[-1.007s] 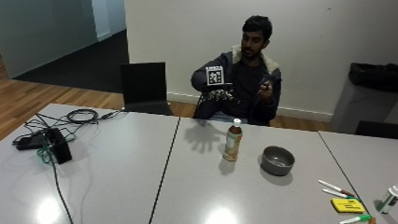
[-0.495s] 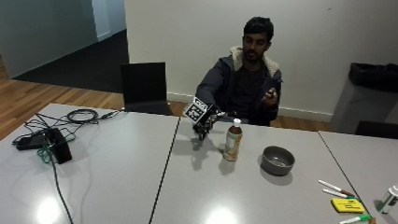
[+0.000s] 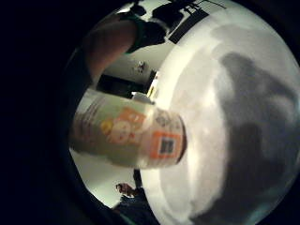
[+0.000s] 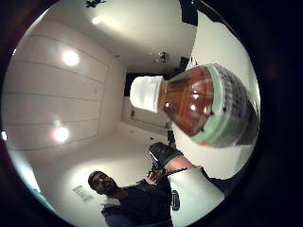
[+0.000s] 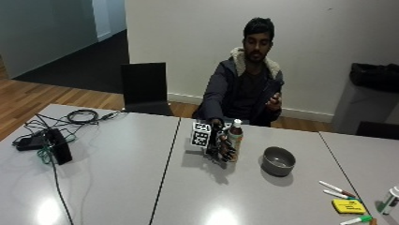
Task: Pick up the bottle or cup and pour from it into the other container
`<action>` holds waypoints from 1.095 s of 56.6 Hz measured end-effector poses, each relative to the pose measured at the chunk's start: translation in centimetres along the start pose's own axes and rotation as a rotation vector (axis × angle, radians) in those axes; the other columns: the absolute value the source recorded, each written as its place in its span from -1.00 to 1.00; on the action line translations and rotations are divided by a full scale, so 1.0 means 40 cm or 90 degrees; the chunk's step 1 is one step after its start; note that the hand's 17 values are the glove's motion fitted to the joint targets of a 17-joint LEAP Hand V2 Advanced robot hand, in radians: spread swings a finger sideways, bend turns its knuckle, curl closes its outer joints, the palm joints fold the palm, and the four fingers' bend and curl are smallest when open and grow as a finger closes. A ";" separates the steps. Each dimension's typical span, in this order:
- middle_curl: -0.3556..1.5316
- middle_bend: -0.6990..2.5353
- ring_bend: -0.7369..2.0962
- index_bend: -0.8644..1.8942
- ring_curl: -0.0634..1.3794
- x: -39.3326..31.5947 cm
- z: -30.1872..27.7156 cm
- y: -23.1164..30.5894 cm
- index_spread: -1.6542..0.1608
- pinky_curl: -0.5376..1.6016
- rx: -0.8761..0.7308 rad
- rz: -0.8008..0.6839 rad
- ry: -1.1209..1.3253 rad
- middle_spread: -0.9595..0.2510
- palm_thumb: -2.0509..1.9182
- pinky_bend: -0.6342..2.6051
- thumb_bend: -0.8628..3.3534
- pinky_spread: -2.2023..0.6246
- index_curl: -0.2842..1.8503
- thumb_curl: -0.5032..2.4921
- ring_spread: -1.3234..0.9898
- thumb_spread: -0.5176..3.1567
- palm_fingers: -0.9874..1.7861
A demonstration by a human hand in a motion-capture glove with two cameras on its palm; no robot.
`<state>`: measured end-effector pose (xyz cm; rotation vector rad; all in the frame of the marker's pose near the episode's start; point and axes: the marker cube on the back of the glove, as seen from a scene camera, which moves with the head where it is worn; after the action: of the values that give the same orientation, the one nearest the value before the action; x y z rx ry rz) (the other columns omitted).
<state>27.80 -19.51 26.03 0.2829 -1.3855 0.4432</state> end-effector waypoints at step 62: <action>-0.17 -0.31 -0.07 -0.27 -0.39 -0.326 0.074 -0.042 0.49 -0.15 0.017 -0.094 0.497 0.13 0.52 -0.41 -0.61 0.53 -0.44 -0.35 -0.01 -0.37 0.58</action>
<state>24.36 -24.08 13.83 0.1981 -0.5927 0.3897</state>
